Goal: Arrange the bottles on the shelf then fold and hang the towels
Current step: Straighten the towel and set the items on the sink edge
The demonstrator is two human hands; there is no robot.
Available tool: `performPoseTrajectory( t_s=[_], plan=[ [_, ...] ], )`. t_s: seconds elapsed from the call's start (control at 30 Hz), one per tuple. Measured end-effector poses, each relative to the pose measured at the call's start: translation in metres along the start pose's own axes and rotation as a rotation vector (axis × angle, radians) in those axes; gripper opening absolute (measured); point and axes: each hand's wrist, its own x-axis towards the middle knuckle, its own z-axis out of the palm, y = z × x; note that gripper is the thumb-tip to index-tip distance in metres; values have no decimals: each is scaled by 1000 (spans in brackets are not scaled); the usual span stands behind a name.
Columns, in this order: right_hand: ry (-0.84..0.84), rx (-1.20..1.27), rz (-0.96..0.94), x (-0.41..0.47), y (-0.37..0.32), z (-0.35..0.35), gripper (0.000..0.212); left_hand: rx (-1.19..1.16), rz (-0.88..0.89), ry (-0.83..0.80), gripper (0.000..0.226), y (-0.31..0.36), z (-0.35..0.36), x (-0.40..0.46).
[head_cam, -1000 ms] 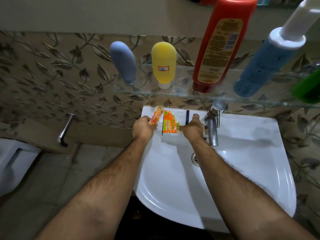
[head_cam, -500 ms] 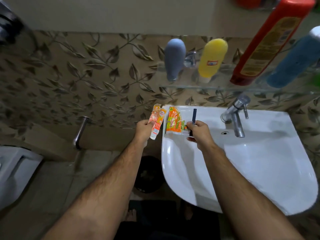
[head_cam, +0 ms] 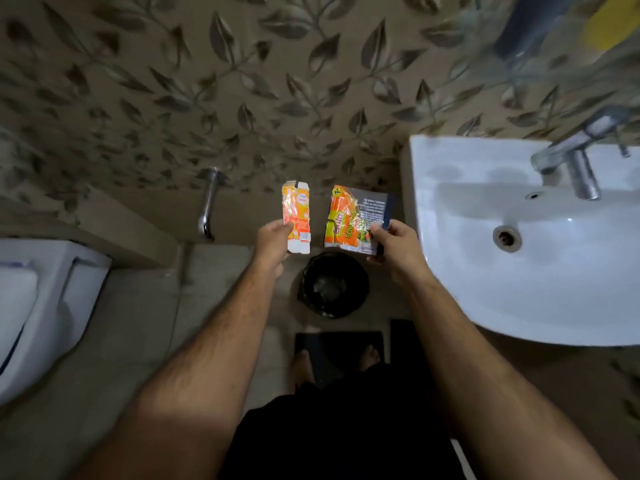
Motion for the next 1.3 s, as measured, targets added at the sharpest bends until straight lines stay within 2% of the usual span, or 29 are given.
performPoseTrajectory(
  t_s=[0.23,0.33,0.47,0.53,0.63,0.67,0.73,0.8,0.93,1.2,1.3],
  plan=[
    [41,53,196,49,99,18,11,41,-132,49,27,-85,-32,40],
    [95,80,273,80,154,21,17,19,-183,70,19,-127,-31,62],
    [150,103,522,124,237,17,17,20,-283,82,16,-194,-19,102],
    [238,106,590,147,277,16,20,57,-300,115,7,-230,-12,126],
    [351,1,603,178,326,16,13,152,-283,172,9,-282,-1,164],
    [344,-33,600,187,339,18,12,176,-291,182,15,-298,4,175],
    [301,-24,603,212,367,24,23,209,-304,201,24,-329,15,203],
    [266,36,619,236,390,31,27,231,-304,205,24,-355,27,230],
    [267,43,646,279,425,47,3,306,-334,151,24,-399,50,288],
    [274,17,640,352,482,64,30,678,-296,86,28,-456,78,365],
    [267,-21,600,371,497,68,34,843,-277,127,27,-469,83,385]
  ],
)
